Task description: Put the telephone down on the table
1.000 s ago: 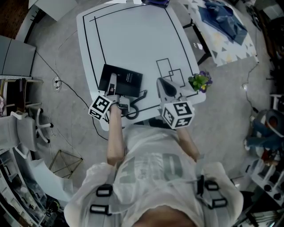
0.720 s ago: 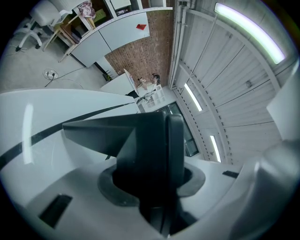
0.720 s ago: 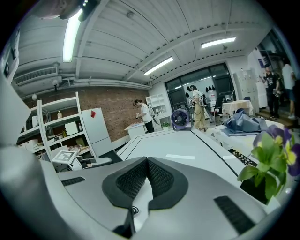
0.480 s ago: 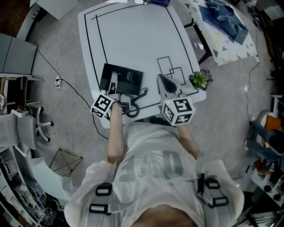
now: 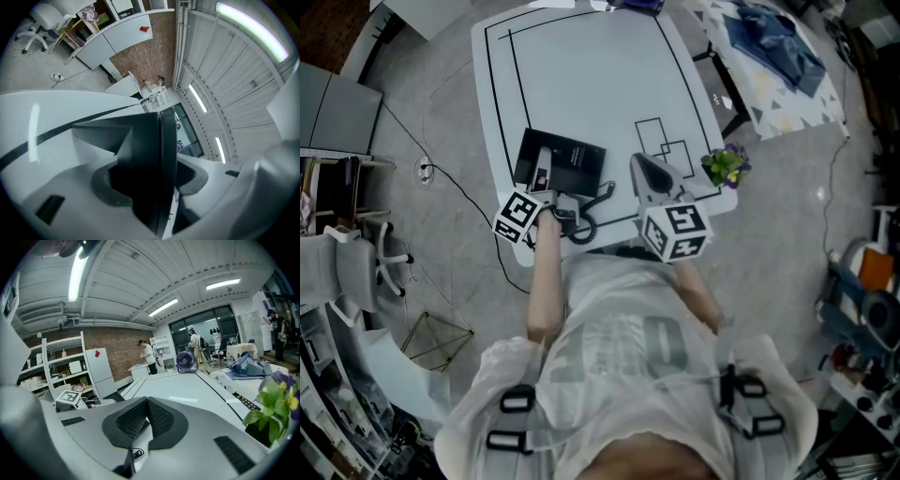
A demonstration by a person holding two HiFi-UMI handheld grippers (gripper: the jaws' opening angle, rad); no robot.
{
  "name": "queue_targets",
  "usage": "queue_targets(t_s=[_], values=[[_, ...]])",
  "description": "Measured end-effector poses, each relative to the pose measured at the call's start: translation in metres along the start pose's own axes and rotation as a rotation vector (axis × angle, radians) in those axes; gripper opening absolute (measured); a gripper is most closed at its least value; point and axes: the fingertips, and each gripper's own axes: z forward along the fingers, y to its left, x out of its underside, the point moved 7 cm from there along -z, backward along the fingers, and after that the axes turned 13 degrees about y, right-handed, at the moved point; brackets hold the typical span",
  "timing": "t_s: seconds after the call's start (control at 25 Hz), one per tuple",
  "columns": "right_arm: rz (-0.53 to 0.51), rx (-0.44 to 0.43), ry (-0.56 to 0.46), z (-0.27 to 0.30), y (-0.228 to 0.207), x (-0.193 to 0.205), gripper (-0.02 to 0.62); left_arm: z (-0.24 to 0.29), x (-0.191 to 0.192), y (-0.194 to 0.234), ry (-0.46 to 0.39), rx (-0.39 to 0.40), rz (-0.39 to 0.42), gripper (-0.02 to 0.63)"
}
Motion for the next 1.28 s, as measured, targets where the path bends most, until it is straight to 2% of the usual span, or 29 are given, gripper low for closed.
queue_targets(t_s=[0.16, 0.4, 0.76, 0.96, 1.16, 1.28], values=[[-0.002, -0.009, -0.005, 0.0, 0.001, 0.001, 0.008, -0.005, -0.001, 0.002, -0.001, -0.016, -0.017, 0.235], [-0.009, -0.023, -0.006, -0.005, 0.004, 0.004, 0.008, -0.023, 0.002, 0.004, -0.019, -0.03, -0.008, 0.239], [0.001, -0.014, -0.014, -0.009, 0.0, 0.006, 0.008, -0.054, 0.005, 0.003, -0.033, -0.065, 0.048, 0.239], [-0.006, -0.034, -0.018, -0.008, 0.003, 0.004, 0.008, -0.077, 0.003, 0.003, -0.088, -0.099, 0.062, 0.239], [-0.02, -0.064, -0.023, -0.003, 0.012, 0.0, 0.008, -0.11, -0.016, -0.006, -0.165, -0.18, 0.163, 0.239], [-0.033, -0.083, -0.034, 0.0, 0.018, -0.007, 0.008, -0.128, -0.034, -0.025, -0.204, -0.235, 0.299, 0.239]])
